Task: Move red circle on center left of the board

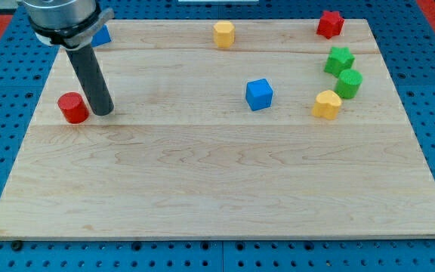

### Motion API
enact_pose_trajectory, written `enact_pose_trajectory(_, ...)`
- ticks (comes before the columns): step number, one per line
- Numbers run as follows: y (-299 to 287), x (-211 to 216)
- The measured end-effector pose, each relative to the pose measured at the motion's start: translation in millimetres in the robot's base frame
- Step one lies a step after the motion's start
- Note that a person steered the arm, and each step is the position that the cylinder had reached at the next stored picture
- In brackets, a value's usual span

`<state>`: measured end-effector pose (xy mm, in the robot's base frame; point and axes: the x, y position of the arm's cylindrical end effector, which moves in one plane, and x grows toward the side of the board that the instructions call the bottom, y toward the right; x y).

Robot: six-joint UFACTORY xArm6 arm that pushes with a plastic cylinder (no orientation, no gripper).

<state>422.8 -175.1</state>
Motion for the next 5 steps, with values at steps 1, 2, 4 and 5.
enact_pose_trajectory(1, 6.0, 17.7)
enact_pose_trajectory(2, -12.3, 19.1)
enact_pose_trajectory(4, -41.2, 16.8)
enact_pose_trajectory(5, -36.0, 19.7)
